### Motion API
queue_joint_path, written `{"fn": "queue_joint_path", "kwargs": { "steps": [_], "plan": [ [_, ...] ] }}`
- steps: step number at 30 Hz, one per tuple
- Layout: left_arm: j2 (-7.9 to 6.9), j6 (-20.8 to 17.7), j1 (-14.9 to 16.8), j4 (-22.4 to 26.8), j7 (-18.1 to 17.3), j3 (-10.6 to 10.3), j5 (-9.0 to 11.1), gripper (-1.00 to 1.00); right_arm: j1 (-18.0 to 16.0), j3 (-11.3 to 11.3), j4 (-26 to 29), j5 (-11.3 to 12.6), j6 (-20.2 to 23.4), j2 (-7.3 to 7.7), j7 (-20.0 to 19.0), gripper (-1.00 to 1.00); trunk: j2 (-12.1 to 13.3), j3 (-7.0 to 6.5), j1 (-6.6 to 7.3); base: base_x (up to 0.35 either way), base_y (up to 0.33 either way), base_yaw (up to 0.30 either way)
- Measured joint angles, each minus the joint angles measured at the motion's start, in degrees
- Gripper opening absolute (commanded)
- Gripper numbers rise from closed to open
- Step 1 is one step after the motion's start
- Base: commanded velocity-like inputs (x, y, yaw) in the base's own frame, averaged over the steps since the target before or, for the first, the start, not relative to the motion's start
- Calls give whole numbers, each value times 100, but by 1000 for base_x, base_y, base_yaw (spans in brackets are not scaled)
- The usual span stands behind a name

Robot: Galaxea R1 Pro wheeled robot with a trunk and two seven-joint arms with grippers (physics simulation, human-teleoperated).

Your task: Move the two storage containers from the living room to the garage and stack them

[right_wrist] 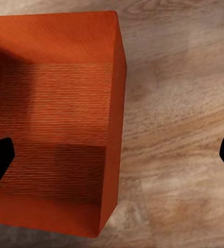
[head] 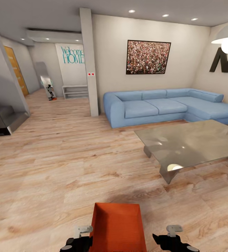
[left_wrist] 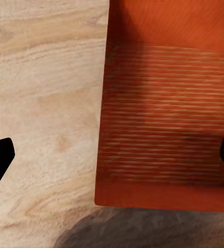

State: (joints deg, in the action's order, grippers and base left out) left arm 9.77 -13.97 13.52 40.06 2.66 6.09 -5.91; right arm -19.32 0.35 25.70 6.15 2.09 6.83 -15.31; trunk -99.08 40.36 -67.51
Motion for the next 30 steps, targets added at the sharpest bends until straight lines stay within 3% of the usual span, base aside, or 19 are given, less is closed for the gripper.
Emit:
{"fn": "queue_joint_path", "kwargs": {
  "steps": [10, 16, 22, 30],
  "plan": [
    [14, -35, 39, 350, 7, 4, -7, 100, -8, 41, -48, 28, -10, -68, -1, 100, -401, 271, -220, 0, 0, 0],
    [15, -34, 44, 385, 1, 3, -9, 100, -8, 434, -52, 28, -18, -77, -19, 100, -642, 434, -352, 0, 0, 0],
    [15, -44, 43, 380, -26, 3, -15, 100, -8, 495, -50, 32, -18, -76, -16, 100, -883, 597, -483, 0, 0, 0],
    [15, -42, 44, 375, -37, 3, -18, 100, -7, 495, -42, 27, -211, -76, 50, 100, -884, 641, -484, 0, 0, 0]
  ]
}}
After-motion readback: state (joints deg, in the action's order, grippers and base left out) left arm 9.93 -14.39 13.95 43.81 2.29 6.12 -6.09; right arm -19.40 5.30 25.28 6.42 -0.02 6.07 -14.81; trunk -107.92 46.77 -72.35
